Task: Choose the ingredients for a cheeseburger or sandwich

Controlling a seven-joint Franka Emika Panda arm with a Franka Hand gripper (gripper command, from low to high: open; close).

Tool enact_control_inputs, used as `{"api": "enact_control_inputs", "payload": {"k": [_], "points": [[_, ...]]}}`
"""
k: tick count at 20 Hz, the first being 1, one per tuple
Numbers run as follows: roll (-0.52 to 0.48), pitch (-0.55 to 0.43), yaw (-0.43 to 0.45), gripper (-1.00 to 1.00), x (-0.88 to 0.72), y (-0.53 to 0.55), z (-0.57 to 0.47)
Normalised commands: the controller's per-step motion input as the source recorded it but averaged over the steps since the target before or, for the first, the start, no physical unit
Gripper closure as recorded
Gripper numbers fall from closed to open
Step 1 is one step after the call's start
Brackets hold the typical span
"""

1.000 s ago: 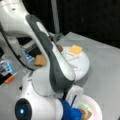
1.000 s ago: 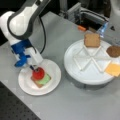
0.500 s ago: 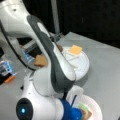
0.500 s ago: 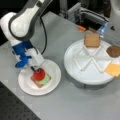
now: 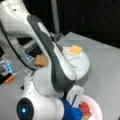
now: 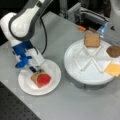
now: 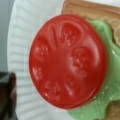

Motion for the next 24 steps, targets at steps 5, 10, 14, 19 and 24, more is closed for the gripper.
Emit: {"api": "enact_control_inputs", "payload": {"k": [5,10,14,19,24], "points": [[-0.040,-0.110,0.066,-1.00,-0.07,0.03,-0.04],[-0.037,-0.079,0.088,-1.00,-0.12,0.00,0.02],[-0.091,-0.013,0.085,-1.00,-0.23,0.00,0.22],[-0.257,0.085,0.002,-1.00,-0.38,0.18,0.53],[-0.408,0.053,-0.086,-1.00,-0.43,0.50,0.51]]}}
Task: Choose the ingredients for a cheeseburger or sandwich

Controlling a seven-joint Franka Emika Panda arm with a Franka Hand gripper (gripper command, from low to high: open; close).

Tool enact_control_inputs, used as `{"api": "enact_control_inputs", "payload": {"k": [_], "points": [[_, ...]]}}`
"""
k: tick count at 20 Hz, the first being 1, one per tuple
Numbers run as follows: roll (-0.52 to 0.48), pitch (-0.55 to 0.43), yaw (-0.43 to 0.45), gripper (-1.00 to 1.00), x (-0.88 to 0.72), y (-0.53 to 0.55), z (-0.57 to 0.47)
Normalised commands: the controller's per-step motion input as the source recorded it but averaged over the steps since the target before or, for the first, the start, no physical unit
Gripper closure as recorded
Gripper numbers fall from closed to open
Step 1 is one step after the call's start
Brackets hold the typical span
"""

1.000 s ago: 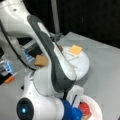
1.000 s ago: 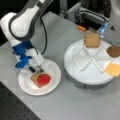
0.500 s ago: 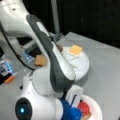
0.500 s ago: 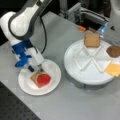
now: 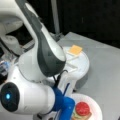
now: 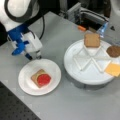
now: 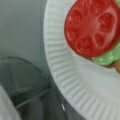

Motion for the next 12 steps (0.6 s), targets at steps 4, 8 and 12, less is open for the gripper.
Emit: {"api": "enact_control_inputs", "payload": {"k": [4,8,12], "points": [[-0.589,-0.069,-0.130,-1.00,-0.43,0.67,0.34],[-0.627,-0.150,-0.146,-1.00,-0.40,0.67,0.21],[-0.573,-0.188,-0.179,-1.00,-0.50,0.54,0.08]]}}
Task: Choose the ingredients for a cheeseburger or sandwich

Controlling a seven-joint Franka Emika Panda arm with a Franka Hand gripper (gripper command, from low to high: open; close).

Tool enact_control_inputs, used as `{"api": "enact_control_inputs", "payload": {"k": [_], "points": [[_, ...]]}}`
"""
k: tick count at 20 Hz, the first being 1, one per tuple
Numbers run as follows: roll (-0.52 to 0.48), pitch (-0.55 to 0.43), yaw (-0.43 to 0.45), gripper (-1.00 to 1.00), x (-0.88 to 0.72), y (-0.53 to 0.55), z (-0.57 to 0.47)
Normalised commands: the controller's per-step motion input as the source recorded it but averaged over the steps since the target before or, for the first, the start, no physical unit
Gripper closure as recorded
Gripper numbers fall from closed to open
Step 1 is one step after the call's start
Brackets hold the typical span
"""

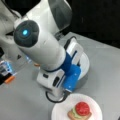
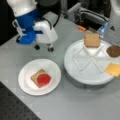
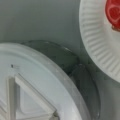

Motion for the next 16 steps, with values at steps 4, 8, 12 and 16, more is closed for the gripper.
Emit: {"api": "enact_control_inputs", "payload": {"k": [4,8,12,16], "points": [[-0.561,-0.150,-0.245,-1.00,-0.70,0.40,0.05],[-0.469,-0.152,-0.161,-1.00,-0.69,0.31,-0.07],[-0.354,-0.117,0.015,-1.00,-0.53,0.32,-0.20],[-0.239,-0.066,0.113,-1.00,-0.34,0.42,-0.16]]}}
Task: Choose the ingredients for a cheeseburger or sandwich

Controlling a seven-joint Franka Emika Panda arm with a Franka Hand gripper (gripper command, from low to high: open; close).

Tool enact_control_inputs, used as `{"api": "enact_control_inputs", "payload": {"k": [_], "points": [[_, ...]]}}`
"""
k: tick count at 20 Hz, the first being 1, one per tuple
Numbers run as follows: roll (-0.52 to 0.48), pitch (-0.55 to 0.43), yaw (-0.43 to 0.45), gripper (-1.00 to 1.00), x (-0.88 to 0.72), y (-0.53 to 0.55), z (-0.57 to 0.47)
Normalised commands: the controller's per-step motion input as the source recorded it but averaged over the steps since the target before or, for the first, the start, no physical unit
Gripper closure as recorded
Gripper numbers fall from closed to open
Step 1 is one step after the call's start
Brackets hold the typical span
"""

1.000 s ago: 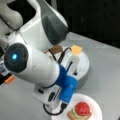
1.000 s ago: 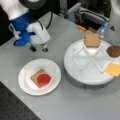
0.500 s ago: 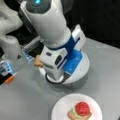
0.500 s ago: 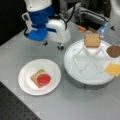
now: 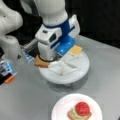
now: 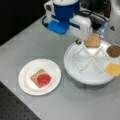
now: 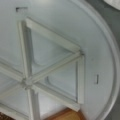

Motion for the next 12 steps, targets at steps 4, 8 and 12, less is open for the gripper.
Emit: {"api": "enact_control_inputs", "payload": {"k": [4,8,12], "points": [[-0.157,-0.041,0.123,-1.00,-0.20,0.43,-0.21],[-0.121,-0.056,0.027,-1.00,-0.13,0.26,-0.19],[-0.029,-0.094,-0.050,-1.00,-0.08,0.05,-0.11]]}}
